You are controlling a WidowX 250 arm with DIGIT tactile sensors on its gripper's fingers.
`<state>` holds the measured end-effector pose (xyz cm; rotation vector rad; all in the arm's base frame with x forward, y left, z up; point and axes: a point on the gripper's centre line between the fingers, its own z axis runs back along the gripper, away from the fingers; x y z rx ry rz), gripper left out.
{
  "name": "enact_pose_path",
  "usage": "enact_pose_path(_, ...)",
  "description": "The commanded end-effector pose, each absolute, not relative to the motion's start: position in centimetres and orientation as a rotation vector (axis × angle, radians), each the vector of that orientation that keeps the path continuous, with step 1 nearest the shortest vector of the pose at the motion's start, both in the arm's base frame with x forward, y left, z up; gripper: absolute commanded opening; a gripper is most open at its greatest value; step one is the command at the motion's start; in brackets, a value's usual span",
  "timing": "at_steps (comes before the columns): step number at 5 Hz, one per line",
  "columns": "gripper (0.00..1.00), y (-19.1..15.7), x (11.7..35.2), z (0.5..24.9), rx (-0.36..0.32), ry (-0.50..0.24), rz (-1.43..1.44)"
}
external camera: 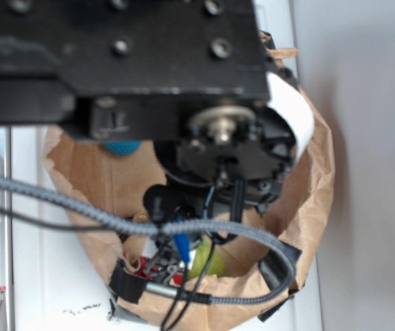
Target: Grab the blue sponge.
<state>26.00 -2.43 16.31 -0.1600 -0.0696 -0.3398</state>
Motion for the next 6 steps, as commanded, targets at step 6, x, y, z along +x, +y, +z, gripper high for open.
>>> enact_pose_path(6,1.00,0.7,29.5,10.4,0.009,-0.082,-0.391)
